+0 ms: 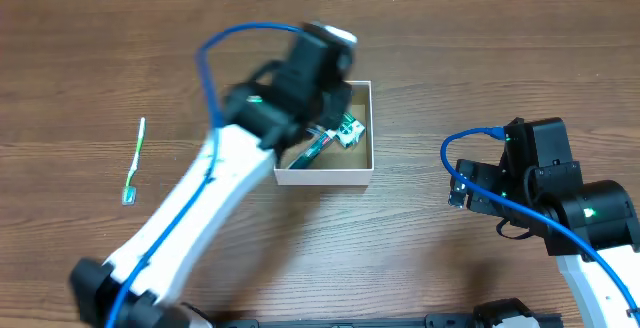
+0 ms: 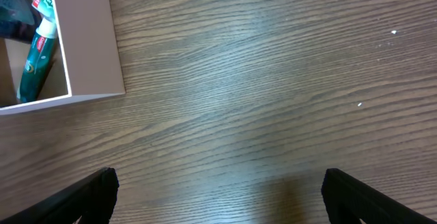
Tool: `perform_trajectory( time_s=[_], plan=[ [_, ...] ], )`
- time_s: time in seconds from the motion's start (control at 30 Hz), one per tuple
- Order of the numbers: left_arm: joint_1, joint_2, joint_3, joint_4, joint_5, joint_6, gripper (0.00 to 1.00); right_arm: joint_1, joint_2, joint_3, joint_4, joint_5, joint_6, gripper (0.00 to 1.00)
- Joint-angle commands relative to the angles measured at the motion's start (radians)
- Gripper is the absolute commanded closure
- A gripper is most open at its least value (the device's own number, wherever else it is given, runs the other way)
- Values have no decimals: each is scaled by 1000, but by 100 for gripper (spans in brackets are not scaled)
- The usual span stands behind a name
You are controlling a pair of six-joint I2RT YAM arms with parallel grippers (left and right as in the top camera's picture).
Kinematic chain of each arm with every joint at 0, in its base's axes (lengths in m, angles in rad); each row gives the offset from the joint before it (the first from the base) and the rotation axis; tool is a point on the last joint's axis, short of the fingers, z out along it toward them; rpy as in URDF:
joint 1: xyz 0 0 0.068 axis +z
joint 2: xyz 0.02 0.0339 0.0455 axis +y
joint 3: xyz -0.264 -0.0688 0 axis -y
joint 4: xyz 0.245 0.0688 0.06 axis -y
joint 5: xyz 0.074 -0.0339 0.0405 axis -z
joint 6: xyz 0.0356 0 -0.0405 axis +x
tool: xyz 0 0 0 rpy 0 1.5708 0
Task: Pack container
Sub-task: 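Lower the blue razor into the white box and release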
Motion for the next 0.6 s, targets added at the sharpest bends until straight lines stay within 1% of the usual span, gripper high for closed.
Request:
perform_trajectory(
  time_s=[0.0, 0.03, 0.07, 0.13, 0.2, 0.23, 0.27, 0.3, 0.33, 0.37, 0.4, 0.43, 0.5, 0.57],
  plan=[
    [-42, 161, -15, 3, -64, 21, 90, -1, -10, 1, 1, 6, -6, 3],
    [-40, 206, -15, 1, -61, 18, 88, -1, -10, 1, 1, 6, -6, 3],
    [-34, 254, -15, 2, -61, 18, 79, -1, -10, 1, 2, 6, -6, 3],
    [-26, 291, -14, 1, -57, 18, 68, -1, -10, 1, 1, 6, -6, 2],
    [-27, 282, -5, -7, -63, 23, 44, -1, -10, 1, 2, 6, -6, 2],
    [-27, 268, 32, -50, -65, 22, 41, -1, -10, 1, 2, 6, -6, 2],
    [-27, 245, 96, -128, -65, 19, 41, -1, -10, 1, 1, 6, -6, 2],
    [-27, 216, 156, -202, -66, 16, 46, -1, -10, 1, 1, 6, -6, 2],
    [-23, 170, 220, -275, -107, -23, 47, -1, -10, 1, 1, 6, -6, 2],
    [-12, 106, 262, -320, -188, -64, 46, -1, -10, 1, 2, 6, -6, 2],
    [2, 63, 270, -329, -224, -78, 44, -1, -10, 1, 2, 6, -6, 2],
    [44, -8, 270, -344, -251, -95, 43, -1, -10, 1, 2, 6, -6, 2],
    [168, -80, 267, -400, -237, -119, 42, -1, -10, 1, 2, 6, -6, 2],
    [349, -98, 246, -462, -201, -125, 42, -1, -10, 1, 2, 6, -6, 2]
  ],
)
